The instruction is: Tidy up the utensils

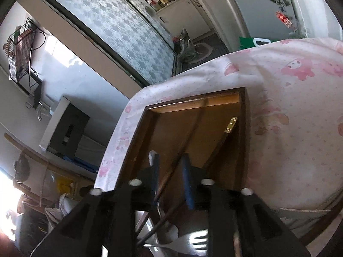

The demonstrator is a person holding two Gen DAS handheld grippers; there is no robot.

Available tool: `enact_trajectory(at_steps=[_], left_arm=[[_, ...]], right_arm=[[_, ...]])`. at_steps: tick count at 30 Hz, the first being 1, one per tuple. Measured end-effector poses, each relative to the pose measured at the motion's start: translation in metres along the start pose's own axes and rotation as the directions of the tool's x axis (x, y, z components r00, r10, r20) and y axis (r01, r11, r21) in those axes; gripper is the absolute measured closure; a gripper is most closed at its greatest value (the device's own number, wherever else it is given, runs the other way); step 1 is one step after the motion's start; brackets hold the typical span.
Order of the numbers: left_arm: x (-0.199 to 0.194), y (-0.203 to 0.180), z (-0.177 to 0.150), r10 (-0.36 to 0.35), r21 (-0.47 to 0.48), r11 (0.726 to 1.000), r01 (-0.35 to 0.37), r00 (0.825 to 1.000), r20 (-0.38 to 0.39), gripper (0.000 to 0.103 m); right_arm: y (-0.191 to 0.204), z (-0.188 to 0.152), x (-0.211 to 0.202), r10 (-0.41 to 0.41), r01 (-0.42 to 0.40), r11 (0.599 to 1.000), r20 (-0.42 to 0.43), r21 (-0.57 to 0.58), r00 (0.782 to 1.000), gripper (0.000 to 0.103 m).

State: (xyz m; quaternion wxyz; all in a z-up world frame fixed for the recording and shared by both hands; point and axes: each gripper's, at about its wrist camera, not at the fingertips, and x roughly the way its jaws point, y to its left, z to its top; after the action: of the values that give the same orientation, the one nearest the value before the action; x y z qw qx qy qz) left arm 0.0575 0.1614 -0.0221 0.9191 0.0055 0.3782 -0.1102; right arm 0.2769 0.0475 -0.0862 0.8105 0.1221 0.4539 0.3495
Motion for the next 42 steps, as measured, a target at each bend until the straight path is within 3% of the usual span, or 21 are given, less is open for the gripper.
enact_trajectory(at_steps=[4,8,13,18,22,27,38,42], left_arm=[[-0.008,-0.013,0.005,0.025,0.036,0.999,-0.026,0.999,0.023,0.044],[-0.011,-0.035,0.01,-0.004,0.083,0.997,0.001,1.0,0.031,0.035],[0.001,-0.071,0.015,-0.077,0.154,0.985,0.073,0.997,0.023,0.028],[0.032,-0.112,0.021,-0.133,0.212,0.968,0.135,0.991,-0.025,0.028],[0.063,-0.137,0.027,-0.143,0.229,0.961,0.155,0.987,-0.069,0.028],[0.092,-0.145,0.034,-0.128,0.215,0.965,0.151,0.985,-0.116,0.028],[0.117,-0.141,0.042,-0.068,0.214,0.972,0.097,0.988,-0.137,0.026],[0.118,-0.141,0.044,-0.078,0.199,0.974,0.107,0.986,-0.149,0.023]], right_arm=[[-0.005,-0.001,-0.016,-0.003,0.003,1.0,0.022,0.008,1.0,0.049],[-0.013,-0.002,-0.041,0.001,-0.001,1.0,0.04,-0.006,0.999,0.048],[-0.046,-0.005,-0.101,-0.031,0.035,0.999,0.106,-0.032,0.994,0.043],[-0.095,-0.014,-0.144,-0.072,0.075,0.997,0.153,-0.015,0.986,0.043],[-0.134,-0.022,-0.158,-0.052,0.048,0.999,0.193,0.026,0.98,0.043],[-0.17,-0.024,-0.156,0.024,-0.049,0.992,0.213,0.113,0.977,0.042],[-0.157,-0.029,-0.163,0.064,-0.077,0.996,0.236,0.045,0.97,0.042],[-0.159,-0.03,-0.163,0.064,-0.078,0.996,0.233,0.052,0.97,0.043]])
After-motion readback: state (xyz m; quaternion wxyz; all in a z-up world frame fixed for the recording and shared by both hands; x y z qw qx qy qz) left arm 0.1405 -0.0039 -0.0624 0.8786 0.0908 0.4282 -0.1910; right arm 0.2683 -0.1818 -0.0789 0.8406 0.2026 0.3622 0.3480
